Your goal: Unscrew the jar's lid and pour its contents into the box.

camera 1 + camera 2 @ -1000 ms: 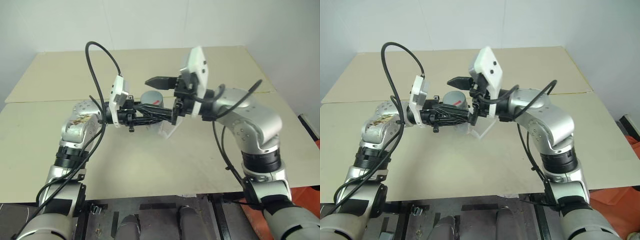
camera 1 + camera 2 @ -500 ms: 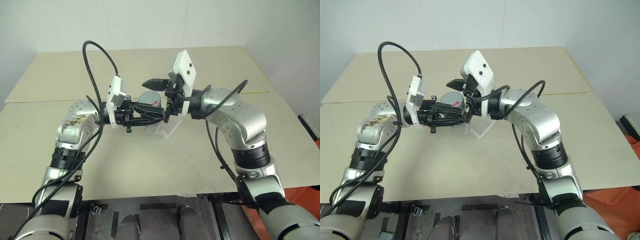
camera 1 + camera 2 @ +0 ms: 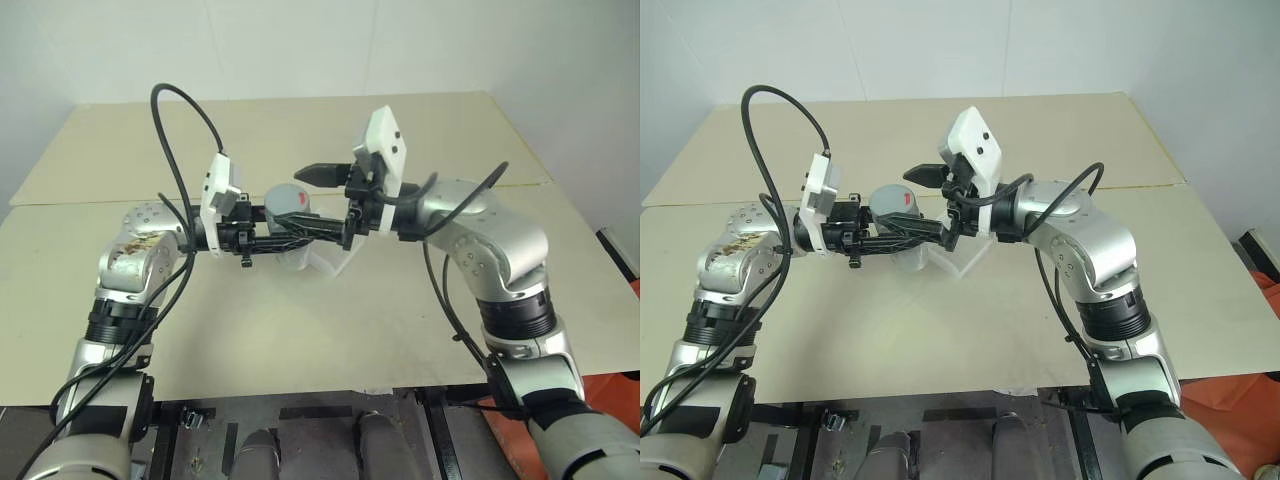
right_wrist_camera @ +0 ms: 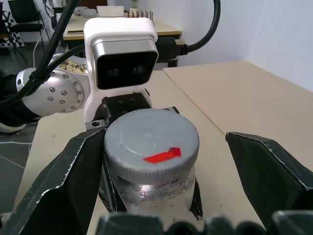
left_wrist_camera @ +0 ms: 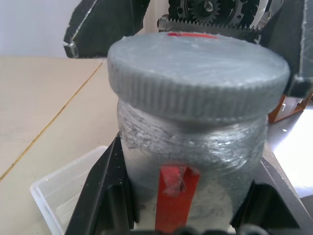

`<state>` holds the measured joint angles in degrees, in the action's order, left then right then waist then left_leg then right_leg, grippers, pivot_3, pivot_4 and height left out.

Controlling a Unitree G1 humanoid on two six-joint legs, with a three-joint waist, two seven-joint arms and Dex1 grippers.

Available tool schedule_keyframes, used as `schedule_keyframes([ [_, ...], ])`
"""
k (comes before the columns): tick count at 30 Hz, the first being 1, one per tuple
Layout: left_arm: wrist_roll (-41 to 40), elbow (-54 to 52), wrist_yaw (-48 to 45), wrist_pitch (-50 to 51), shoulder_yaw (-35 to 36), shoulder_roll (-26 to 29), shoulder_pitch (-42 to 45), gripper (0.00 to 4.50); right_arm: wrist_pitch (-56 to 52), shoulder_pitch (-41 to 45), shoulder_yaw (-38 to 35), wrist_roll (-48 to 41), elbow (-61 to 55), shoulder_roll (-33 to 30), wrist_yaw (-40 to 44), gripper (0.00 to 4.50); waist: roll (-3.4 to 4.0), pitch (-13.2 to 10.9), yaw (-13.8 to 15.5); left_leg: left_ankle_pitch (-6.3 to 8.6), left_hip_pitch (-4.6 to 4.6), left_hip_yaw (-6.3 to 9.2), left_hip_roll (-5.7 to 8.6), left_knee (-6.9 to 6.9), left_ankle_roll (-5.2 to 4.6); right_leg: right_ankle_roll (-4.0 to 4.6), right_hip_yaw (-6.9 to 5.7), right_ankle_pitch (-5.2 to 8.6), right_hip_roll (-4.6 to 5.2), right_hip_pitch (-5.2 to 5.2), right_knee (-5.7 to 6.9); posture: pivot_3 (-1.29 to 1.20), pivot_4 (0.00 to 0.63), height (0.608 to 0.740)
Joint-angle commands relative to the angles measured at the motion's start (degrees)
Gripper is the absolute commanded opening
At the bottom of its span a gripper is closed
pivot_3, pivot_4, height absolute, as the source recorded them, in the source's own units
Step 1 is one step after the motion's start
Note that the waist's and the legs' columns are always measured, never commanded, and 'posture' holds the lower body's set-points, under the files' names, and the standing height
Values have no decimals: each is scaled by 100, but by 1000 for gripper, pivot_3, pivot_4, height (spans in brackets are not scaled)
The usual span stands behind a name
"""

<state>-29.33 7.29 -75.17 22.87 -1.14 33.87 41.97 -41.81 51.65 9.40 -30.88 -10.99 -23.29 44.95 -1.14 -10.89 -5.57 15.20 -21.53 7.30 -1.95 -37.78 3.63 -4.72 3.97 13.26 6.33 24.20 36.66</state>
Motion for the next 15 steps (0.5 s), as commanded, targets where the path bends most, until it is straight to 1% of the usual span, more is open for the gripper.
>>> schedule_keyframes([
  [1, -190, -401, -135, 10, 147, 122, -30, 1917, 143, -6, -536, 77, 36, -239, -145, 4434, 0, 0, 0, 0, 0, 0, 0, 0, 0, 0, 0, 0, 0, 0, 0, 0, 150, 740],
  [9, -203, -470, -137, 43, 210, 200, -103, 1917, 189, -48, -561, 18, 70, -408, -113, 4434, 0, 0, 6, 0, 0, -1, 0, 0, 0, 0, 0, 0, 0, 0, -1, 0, 150, 740],
  [15, -208, -535, -134, 61, 261, 213, -150, 1917, 234, -14, -588, 120, 168, -421, -76, 4434, 0, 0, 1, 0, -1, -1, 0, 0, 0, 0, 0, 0, 0, 0, -1, 0, 150, 740],
])
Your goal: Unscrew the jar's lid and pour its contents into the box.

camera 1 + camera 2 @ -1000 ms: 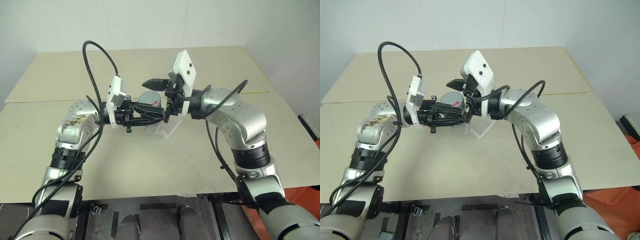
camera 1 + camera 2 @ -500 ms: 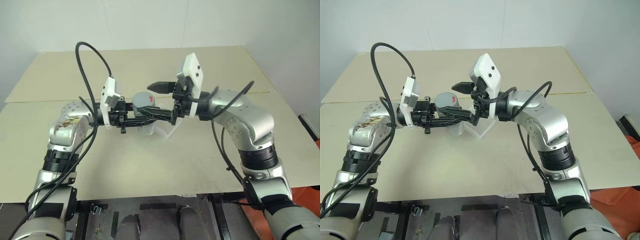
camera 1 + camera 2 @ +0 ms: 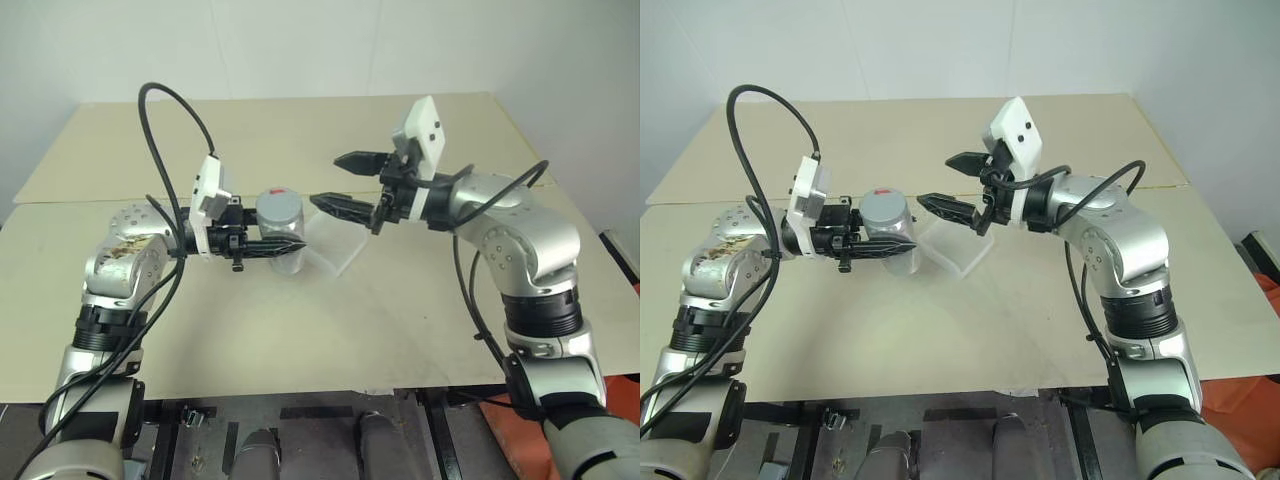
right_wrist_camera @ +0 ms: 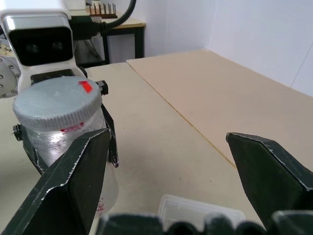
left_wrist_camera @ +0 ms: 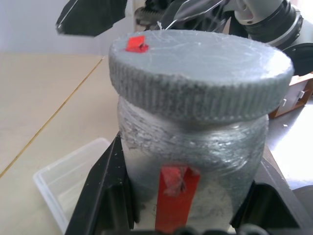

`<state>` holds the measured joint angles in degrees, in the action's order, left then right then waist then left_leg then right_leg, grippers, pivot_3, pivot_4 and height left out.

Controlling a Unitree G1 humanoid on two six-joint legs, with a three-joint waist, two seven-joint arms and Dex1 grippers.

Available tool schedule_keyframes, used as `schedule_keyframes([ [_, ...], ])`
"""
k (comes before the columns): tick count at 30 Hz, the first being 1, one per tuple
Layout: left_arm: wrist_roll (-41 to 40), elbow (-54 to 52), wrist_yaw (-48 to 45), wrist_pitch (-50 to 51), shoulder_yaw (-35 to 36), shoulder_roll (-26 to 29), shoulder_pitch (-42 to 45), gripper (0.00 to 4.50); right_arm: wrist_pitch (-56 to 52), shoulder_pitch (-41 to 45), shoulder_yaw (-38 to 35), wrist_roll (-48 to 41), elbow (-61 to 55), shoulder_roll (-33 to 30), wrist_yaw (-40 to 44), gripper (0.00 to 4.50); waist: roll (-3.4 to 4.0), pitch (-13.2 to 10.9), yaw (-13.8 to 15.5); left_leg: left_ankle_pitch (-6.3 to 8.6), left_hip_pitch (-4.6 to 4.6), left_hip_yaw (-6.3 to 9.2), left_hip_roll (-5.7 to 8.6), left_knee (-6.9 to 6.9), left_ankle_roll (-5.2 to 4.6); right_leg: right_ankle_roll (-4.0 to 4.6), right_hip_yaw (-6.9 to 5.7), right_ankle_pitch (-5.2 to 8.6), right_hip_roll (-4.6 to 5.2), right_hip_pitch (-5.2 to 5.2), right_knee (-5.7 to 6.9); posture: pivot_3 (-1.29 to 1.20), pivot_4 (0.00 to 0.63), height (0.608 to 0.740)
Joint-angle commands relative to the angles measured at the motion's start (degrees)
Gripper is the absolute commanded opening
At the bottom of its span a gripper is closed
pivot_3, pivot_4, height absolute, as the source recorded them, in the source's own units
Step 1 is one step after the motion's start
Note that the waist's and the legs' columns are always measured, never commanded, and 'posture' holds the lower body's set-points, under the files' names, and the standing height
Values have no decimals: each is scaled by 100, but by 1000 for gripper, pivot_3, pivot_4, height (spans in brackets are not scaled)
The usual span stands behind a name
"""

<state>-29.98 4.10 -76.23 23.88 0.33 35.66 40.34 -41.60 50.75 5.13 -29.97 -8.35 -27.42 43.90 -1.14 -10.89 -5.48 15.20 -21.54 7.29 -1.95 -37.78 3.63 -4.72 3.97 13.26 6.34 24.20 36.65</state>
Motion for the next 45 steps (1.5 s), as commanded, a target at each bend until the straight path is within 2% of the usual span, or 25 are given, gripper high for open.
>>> schedule_keyframes([
  [1, -143, -217, -25, -44, 116, 34, 7, 1917, 223, 83, -158, 47, -93, -11, 33, 4434, 0, 0, -12, 0, 1, -1, 0, 0, 0, 0, 0, 0, 0, 0, 0, 0, 150, 740],
  [10, 77, 425, 200, -286, 9, -300, 227, 1917, -40, 67, -312, -298, -717, -177, 197, 4434, 0, 0, 6, 0, 0, 1, 0, 0, 0, 0, -1, 0, 0, -1, -1, 0, 150, 740],
  [21, 363, 1095, 151, -700, -180, -763, 703, 1917, -155, 324, 108, -250, -844, 327, -70, 4434, 0, 0, -24, 0, 2, 0, 0, 0, 0, 0, 0, 0, -1, 0, 1, 0, 150, 740],
  [26, 331, 979, 116, -685, -177, -723, 620, 1917, -150, 475, 357, 58, -602, 562, -337, 4434, 0, 0, -10, 0, 2, 1, 0, 0, 1, 0, 0, 0, 0, 0, 1, 0, 150, 740],
  [33, 256, 759, 90, -582, -142, -587, 527, 1917, -3, 517, 496, 335, -363, 693, -291, 4434, 0, 0, -7, -1, 0, 2, 0, 0, 1, 0, 0, 0, 0, 1, 0, 0, 150, 740],
  [45, 117, 353, 45, -389, -17, -301, 285, 1917, -8, 405, 235, 386, -161, 624, -153, 4434, 1, 0, -18, 0, 1, 2, 0, 0, 1, 0, 0, 0, -1, 1, 2, 0, 150, 740],
])
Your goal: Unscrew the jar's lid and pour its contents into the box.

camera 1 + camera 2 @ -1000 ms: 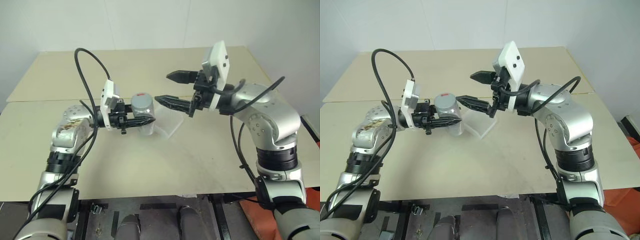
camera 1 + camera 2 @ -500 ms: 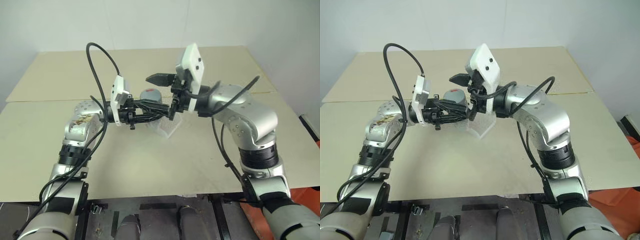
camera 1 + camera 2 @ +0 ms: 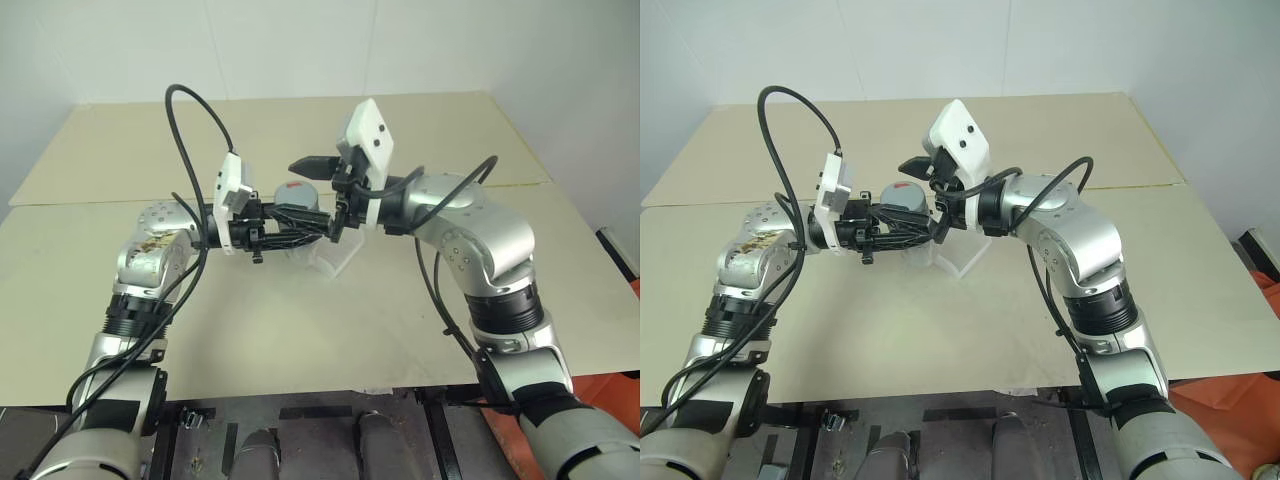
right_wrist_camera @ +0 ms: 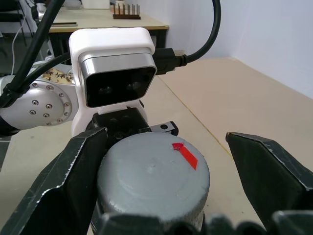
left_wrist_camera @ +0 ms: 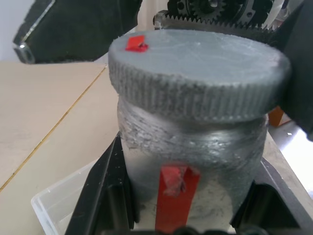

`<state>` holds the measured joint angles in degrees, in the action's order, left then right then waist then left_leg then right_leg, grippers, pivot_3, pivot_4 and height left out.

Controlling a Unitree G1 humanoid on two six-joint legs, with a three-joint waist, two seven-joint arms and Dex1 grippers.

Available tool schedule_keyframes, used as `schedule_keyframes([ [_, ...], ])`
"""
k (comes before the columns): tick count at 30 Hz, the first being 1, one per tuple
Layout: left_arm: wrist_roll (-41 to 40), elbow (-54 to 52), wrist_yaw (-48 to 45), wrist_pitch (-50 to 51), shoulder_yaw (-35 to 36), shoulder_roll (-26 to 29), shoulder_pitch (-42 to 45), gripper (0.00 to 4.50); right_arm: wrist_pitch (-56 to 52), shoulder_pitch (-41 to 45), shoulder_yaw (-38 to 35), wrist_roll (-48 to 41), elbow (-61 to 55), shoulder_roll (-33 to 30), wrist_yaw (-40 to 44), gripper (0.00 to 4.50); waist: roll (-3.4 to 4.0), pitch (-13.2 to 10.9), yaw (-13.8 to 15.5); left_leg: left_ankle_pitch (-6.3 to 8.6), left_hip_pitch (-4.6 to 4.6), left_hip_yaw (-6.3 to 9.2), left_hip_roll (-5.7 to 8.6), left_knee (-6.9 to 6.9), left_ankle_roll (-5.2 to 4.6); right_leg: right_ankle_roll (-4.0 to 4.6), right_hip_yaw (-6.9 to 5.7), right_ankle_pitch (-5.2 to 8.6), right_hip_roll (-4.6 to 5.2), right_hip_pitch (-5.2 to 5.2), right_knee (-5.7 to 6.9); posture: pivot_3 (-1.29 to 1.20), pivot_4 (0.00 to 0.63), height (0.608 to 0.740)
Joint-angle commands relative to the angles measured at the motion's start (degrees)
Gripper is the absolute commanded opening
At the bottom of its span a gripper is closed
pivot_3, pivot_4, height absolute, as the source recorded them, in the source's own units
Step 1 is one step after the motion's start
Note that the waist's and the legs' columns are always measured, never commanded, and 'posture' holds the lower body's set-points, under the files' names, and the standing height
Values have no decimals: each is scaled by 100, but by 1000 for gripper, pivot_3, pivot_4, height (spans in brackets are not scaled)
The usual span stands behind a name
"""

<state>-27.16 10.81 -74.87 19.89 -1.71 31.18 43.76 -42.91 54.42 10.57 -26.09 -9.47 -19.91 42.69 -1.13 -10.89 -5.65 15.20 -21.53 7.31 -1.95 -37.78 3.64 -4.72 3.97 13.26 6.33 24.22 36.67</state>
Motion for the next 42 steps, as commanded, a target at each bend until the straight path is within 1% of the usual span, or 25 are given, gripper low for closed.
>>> schedule_keyframes([
  [1, -183, -360, -100, 31, 206, 187, -93, 1917, 109, 17, -345, -20, -63, -153, -18, 4434, 0, 0, 0, 0, 0, 0, 0, 0, 0, 0, 0, 0, 0, 0, 0, 0, 150, 740],
  [9, -251, -523, -95, 110, 290, 342, -226, 1917, 85, -154, -453, -159, -217, -391, 50, 4434, 0, 0, 11, 0, -1, 0, 0, 0, 0, 0, 0, 0, 0, 0, -1, 0, 150, 740],
  [21, -280, -637, -55, 166, 290, 346, -287, 1917, 49, -313, -458, -423, -493, -605, 281, 4434, 0, 0, 13, 0, -1, 0, 0, 0, -1, 0, 0, 0, 0, -1, -1, 0, 150, 740],
  [30, -280, -615, -55, 158, 276, 341, -288, 1917, -25, -468, -549, -805, -886, -805, 578, 4434, 0, 0, 12, 0, -1, 0, 0, 0, -1, 0, 0, 0, 0, -1, -1, 0, 150, 740],
  [34, -266, -591, -52, 139, 256, 312, -269, 1917, -57, -398, -526, -872, -936, -754, 517, 4434, 0, 0, 11, 1, 0, -1, 0, 0, -1, 0, 0, 0, 0, -1, -1, 0, 150, 740],
  [42, -256, -604, -64, 121, 218, 284, -246, 1917, -117, -114, -240, -667, -682, -328, 125, 4434, 0, 0, 10, 0, 0, 0, 0, 0, -1, 0, 0, 0, 0, -1, -2, 0, 150, 740],
])
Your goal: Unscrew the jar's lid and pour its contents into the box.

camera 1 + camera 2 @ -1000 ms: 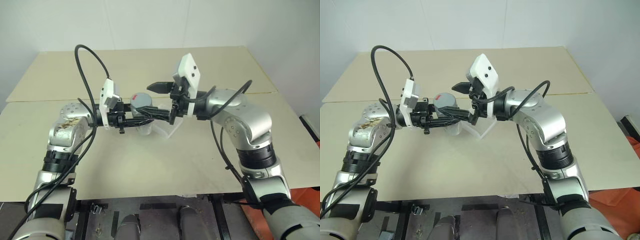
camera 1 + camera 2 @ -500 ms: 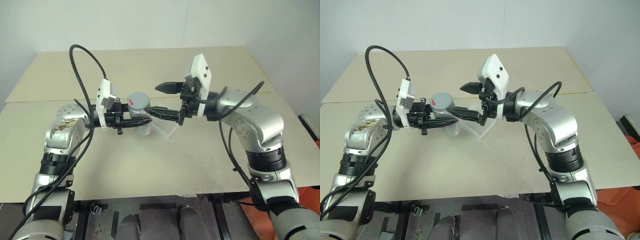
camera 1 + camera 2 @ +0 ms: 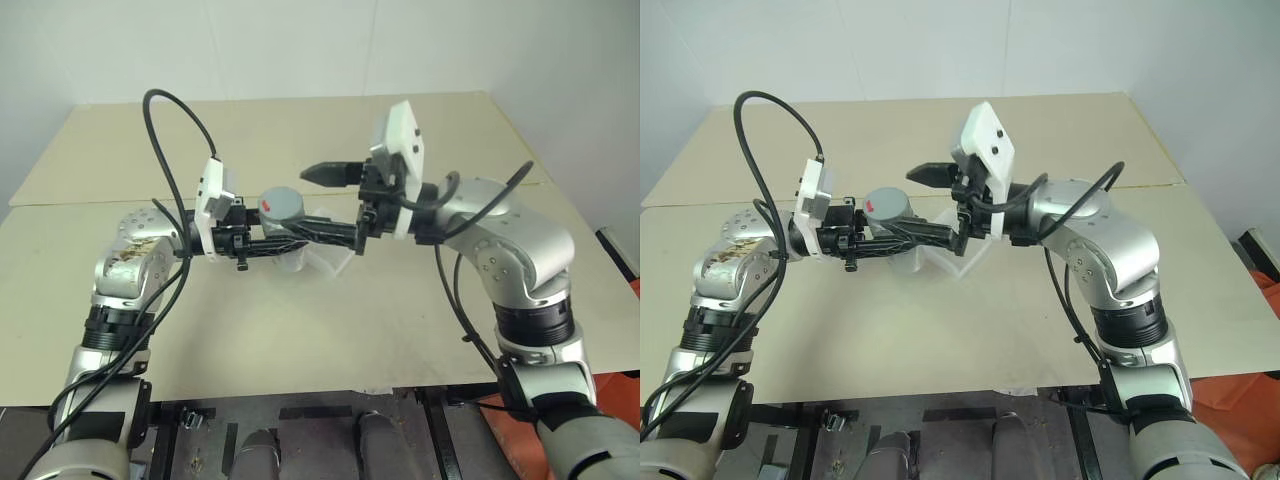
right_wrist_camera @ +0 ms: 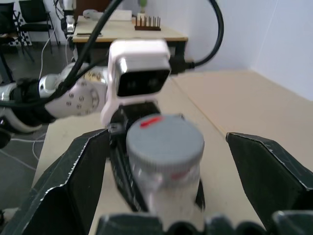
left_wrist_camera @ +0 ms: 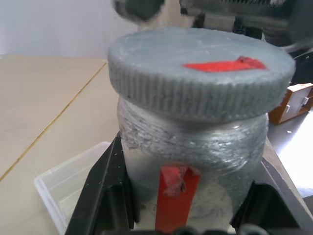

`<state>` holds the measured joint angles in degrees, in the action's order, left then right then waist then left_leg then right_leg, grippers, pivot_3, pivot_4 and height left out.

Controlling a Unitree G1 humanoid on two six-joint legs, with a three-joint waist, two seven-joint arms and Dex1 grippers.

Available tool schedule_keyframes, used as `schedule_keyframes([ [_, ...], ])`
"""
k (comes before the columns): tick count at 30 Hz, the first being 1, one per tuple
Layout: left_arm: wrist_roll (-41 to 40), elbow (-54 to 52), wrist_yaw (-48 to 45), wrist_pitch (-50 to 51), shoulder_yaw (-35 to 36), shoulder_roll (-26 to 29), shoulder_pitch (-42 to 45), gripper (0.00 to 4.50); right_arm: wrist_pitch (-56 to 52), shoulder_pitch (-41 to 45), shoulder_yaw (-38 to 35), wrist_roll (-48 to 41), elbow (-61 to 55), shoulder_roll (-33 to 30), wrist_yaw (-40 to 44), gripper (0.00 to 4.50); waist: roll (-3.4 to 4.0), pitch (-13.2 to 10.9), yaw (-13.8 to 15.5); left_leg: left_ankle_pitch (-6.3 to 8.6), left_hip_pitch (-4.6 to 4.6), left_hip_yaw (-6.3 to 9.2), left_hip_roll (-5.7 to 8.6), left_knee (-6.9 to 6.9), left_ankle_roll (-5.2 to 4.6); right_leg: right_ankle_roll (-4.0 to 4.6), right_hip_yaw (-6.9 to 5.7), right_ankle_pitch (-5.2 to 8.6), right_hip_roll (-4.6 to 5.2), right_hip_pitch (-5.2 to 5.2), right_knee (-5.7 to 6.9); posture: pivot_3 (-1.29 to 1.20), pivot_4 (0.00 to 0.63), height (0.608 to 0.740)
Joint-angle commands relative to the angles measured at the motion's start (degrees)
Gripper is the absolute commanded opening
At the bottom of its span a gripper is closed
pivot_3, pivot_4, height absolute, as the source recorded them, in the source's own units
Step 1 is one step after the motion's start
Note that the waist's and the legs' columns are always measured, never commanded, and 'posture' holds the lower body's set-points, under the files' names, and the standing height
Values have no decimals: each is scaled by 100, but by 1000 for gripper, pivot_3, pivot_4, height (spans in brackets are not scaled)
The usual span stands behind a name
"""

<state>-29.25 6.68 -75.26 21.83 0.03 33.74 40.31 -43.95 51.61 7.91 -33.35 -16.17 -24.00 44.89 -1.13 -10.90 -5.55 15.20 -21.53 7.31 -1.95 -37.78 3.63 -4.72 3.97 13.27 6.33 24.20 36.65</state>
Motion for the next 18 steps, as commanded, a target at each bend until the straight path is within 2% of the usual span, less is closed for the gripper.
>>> schedule_keyframes([
  [1, -42, -183, -20, -77, 40, 24, 110, 1917, -23, 198, 65, 85, 15, 124, -120, 4434, 0, 0, 1, 0, 0, 0, 0, 0, 0, 0, 0, 0, 0, 0, 0, 0, 150, 740],
  [16, -61, -259, 2, -18, 59, 87, 78, 1917, -90, 319, 265, 203, 204, 445, -212, 4434, 0, 0, -2, 0, 0, 0, 0, 0, 0, 0, 0, 0, 0, 1, 1, 0, 150, 740],
  [18, -62, -265, 9, -11, 52, 84, 79, 1917, -99, 313, 265, 198, 203, 468, -227, 4057, 0, 0, -4, 0, 1, 0, 0, 0, 0, 0, 0, 0, 0, 1, 1, 0, 150, 740],
])
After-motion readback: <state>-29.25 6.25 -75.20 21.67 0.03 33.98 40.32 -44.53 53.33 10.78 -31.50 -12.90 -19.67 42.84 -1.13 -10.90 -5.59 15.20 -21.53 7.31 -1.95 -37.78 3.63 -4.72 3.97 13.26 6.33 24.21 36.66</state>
